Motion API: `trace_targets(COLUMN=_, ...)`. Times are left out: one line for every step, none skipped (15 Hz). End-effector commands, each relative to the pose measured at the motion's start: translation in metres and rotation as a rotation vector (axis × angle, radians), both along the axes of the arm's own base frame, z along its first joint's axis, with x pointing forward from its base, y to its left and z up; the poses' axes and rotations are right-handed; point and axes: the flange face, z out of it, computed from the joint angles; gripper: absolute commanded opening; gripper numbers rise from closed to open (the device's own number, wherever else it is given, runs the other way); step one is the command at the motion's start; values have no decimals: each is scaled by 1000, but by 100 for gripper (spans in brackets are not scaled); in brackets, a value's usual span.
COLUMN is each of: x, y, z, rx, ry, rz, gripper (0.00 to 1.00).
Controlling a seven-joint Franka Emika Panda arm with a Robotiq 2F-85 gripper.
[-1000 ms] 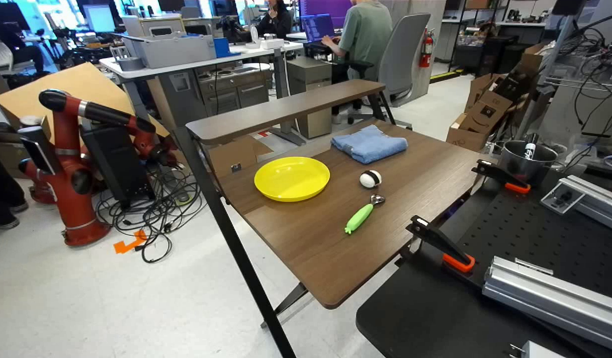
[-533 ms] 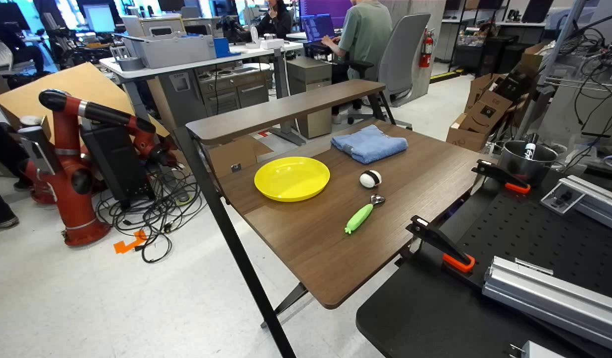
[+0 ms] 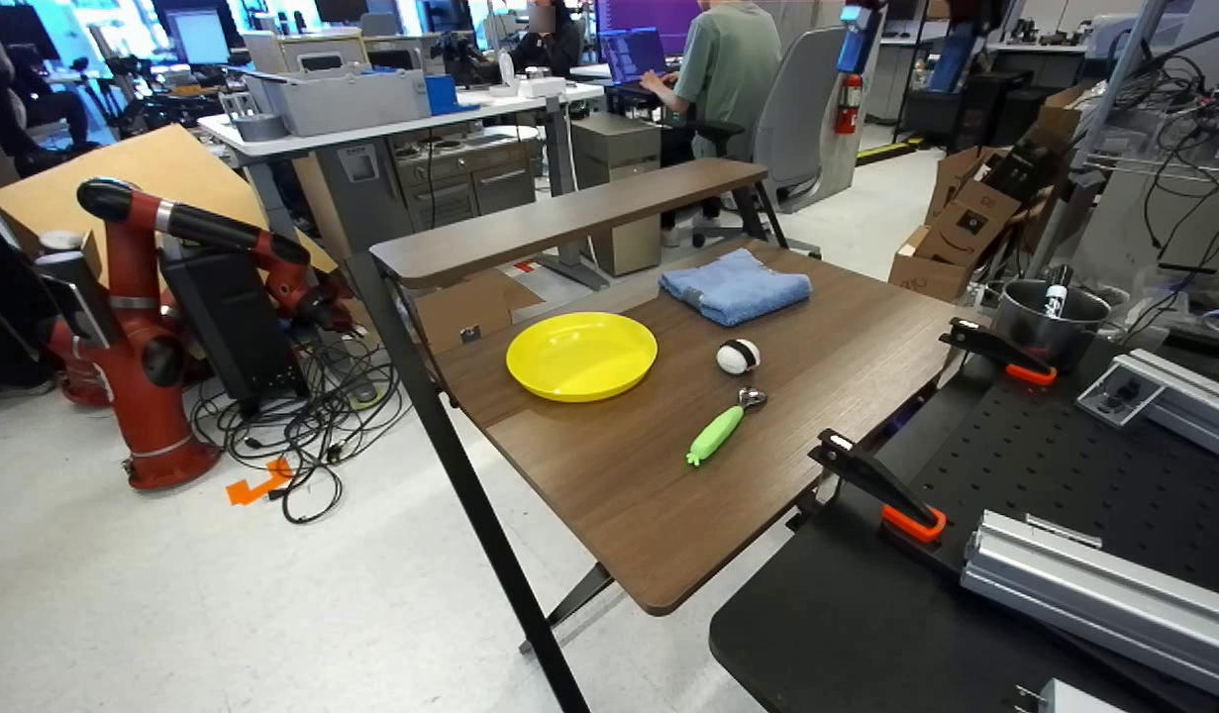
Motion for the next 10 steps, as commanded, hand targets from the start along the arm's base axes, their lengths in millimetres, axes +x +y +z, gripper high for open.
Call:
trace_targets(x=55, y=-24, z=-21, rx=10, ry=22, rz=-64, gripper=100)
trace_targets(x=69, y=-31, z=-28, rx=14, ry=24, rz=-79, gripper=100)
trace_targets(x=82, y=-38, z=-35, rx=16, ry=22, rz=-97, gripper=100)
trace_targets(x=95, y=-44, z=-42, rx=17, ry=24, rz=-116, gripper=100)
trace_targets(x=108, y=-49, z=-49, rx=17, ry=26, rz=-131, gripper=100)
trace_targets(x=121, y=-55, z=-56, rx=19, ry=32, rz=-143, gripper=100)
trace_targets(x=133, y=-59, z=-63, rx=24, ry=35, rz=-156, gripper=100)
trace_targets(x=145, y=-64, z=-69, rx=28, ry=37, rz=-165, gripper=100)
trace_targets(x=156, y=-68, z=-76, rx=31, ry=40, rz=-176, gripper=100)
trace_targets(x=166, y=-72, z=-81, rx=34, ry=42, rz=-187, gripper=100)
